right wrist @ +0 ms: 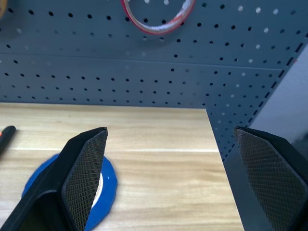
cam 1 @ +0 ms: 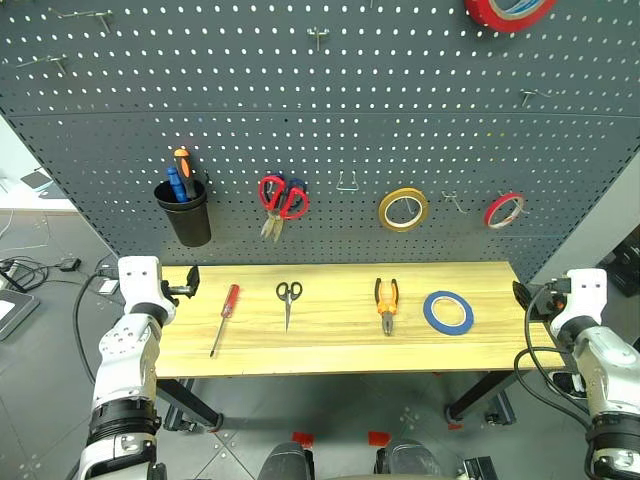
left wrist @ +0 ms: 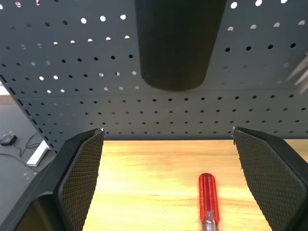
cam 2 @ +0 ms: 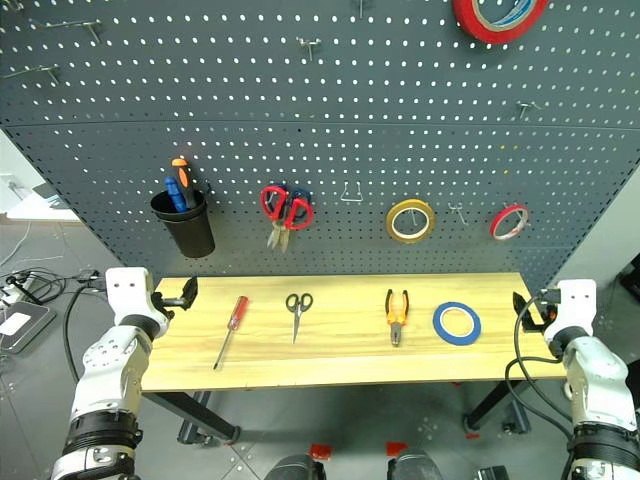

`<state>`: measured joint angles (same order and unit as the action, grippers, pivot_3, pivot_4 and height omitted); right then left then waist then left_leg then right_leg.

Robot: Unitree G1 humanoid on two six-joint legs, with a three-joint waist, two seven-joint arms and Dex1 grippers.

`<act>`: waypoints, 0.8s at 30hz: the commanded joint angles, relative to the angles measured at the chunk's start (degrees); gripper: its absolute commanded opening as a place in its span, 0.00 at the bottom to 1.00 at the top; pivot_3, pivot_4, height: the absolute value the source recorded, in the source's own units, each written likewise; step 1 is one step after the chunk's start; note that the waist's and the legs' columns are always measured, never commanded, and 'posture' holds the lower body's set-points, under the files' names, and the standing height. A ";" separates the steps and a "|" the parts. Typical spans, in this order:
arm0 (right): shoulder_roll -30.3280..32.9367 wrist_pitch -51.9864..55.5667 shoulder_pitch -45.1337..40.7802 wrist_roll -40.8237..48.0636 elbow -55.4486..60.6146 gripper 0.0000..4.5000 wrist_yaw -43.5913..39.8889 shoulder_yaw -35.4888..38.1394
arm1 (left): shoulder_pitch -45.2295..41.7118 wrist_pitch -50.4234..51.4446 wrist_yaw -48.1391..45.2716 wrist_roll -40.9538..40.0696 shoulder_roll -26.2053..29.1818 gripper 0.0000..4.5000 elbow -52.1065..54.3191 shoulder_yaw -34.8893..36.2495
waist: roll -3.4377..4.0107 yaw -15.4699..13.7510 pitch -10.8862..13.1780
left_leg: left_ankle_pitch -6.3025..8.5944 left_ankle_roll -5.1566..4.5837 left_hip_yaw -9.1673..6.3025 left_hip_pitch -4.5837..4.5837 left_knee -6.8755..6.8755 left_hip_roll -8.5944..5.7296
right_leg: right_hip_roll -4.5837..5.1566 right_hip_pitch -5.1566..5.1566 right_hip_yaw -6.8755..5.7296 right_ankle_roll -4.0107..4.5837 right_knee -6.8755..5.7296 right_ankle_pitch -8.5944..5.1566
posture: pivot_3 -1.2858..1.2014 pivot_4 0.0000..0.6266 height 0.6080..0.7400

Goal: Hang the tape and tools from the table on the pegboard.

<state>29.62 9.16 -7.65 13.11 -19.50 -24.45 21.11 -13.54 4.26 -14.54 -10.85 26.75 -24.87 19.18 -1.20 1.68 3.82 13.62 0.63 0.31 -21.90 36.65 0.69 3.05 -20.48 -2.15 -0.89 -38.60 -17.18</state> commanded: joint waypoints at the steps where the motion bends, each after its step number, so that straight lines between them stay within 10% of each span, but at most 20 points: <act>1: 0.52 -1.36 -0.95 0.51 1.42 1.00 -0.63 -0.04 | 0.50 -2.07 1.09 0.76 1.12 1.00 2.02 1.11 | 0.00 0.00 0.00 | 0.00 0.00 0.00 0.00 -0.01 0.00 | 0.00 0.00 0.00 0.00 0.00 0.00 | 0.50 0.04 1.00; 24: 2.82 18.00 3.61 -8.31 27.21 1.00 -7.81 -23.64 | -0.38 3.44 -21.88 3.23 3.51 1.00 17.12 -17.84 | 0.10 0.06 4.34 | 0.00 0.00 0.06 -0.11 -0.11 0.05 | 0.05 -0.17 0.06 0.00 0.07 -0.04 | 0.46 0.28 1.00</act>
<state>31.67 25.98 -1.90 5.65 5.33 -32.35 -2.23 -12.18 7.49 -34.07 -6.97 29.97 -10.05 2.53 -1.10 1.74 8.16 13.62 0.63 0.39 -22.11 36.54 0.74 3.10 -20.78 -2.08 -0.84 -38.54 -17.19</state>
